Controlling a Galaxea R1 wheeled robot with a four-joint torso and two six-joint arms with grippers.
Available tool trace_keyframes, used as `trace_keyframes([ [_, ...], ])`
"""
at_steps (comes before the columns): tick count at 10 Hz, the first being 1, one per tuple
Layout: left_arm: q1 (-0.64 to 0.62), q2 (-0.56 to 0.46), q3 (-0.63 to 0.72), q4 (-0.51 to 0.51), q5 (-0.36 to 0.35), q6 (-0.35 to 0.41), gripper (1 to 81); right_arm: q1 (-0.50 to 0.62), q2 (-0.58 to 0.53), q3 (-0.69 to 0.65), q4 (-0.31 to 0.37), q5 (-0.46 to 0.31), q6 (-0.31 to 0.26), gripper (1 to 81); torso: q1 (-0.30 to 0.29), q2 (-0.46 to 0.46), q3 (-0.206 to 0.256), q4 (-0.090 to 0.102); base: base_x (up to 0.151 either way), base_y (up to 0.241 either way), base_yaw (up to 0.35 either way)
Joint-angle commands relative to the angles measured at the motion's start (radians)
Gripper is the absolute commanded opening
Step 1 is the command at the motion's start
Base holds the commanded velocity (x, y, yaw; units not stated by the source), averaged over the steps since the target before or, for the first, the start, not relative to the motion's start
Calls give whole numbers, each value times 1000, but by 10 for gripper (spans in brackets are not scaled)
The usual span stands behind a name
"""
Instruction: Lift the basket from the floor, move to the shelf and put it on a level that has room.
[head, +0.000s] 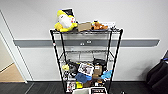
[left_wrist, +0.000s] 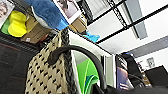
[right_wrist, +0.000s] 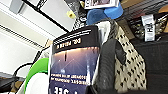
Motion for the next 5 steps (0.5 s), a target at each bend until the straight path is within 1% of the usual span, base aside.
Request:
trace_keyframes([
  [1,-134,-8,89,35,-26,-5,10,133,17,86,1,80,2,10,0,0,0,0,78,0,0],
  [3,-134,-8,89,35,-28,-5,10,133,14,90,1,80,2,10,-1,0,0,0,79,0,0],
  [5,-134,-12,98,35,-33,-5,10,133,11,95,1,80,2,10,-3,-1,0,0,104,0,0],
])
